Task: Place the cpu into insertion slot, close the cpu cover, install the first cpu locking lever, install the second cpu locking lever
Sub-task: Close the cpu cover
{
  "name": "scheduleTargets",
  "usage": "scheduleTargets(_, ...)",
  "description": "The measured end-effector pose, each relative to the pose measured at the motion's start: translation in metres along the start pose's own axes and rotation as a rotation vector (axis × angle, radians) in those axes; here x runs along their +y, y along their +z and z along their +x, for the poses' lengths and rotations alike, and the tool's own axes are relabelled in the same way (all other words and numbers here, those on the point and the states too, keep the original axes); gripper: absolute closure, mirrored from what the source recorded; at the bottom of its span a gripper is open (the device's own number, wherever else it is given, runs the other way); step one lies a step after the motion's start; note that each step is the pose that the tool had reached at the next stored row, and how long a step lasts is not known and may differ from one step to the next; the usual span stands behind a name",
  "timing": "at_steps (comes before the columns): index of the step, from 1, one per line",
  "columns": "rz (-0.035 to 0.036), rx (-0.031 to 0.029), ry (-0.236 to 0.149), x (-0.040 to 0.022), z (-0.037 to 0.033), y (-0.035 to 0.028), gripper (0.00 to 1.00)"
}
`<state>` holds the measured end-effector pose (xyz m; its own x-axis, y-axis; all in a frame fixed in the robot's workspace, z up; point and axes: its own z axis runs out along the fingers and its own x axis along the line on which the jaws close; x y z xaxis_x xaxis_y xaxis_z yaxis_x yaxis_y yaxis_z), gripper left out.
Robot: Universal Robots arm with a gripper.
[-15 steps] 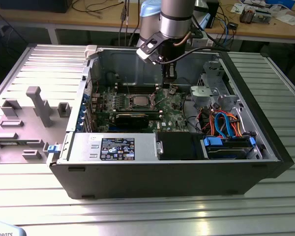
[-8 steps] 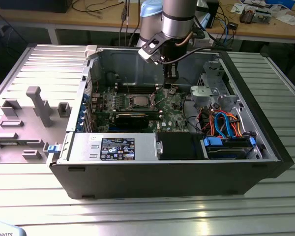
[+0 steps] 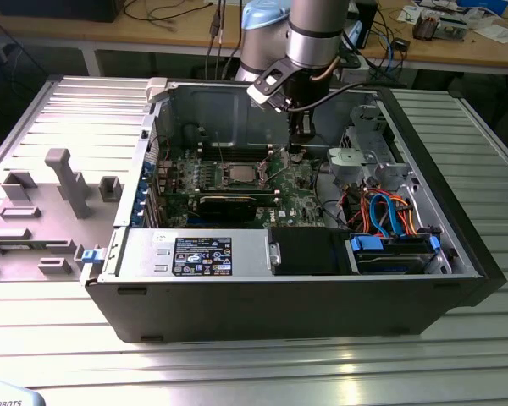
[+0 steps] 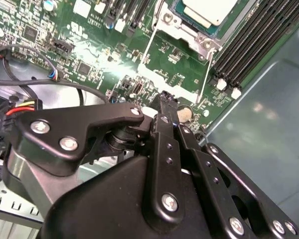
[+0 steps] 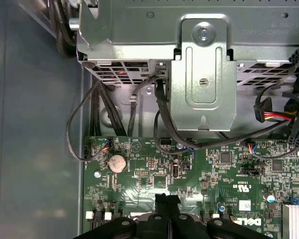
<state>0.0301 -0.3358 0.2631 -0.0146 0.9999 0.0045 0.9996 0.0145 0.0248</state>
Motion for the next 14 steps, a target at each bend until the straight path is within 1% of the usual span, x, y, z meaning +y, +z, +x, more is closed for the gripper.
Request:
scheduleTargets(1, 0.0007, -0.0001, -0.002, 0.0005, 0.0003, 0.0013, 0.89)
scheduleTargets(2, 0.0045, -0.0002, -0.003, 0.0033, 0.0010, 0.0026, 0.89)
scheduleTargets(3, 0.0103, 0.0000, -0.003, 0.0059, 0.0016, 0.0041, 0.89)
scheduleTargets(5, 0.0141, 0.0001, -0.003, 0.0067, 0.0019, 0.0064, 0.89)
scheduleTargets(11, 0.0152, 0.0008, -0.003, 0.0075, 0.0019, 0.0138, 0.89)
scheduleTargets(14, 0.0153, 0.0017, -0.003, 0.0062, 0.0019, 0.0142, 0.89)
